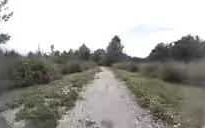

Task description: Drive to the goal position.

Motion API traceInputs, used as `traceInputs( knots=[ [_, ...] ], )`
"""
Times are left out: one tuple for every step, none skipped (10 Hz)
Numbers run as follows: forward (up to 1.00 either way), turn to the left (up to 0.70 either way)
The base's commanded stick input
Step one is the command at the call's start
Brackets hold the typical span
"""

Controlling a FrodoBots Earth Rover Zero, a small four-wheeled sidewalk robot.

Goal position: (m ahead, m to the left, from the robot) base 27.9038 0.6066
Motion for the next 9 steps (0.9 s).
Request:
traceInputs(
  knots=[
    [0.85,0.00],
    [0.85,0.00],
    [0.85,0.00],
    [0.85,0.00],
    [0.85,0.00],
    [0.85,0.00],
    [0.85,0.00],
    [0.85,0.00],
    [0.85,0.00]
  ],
)
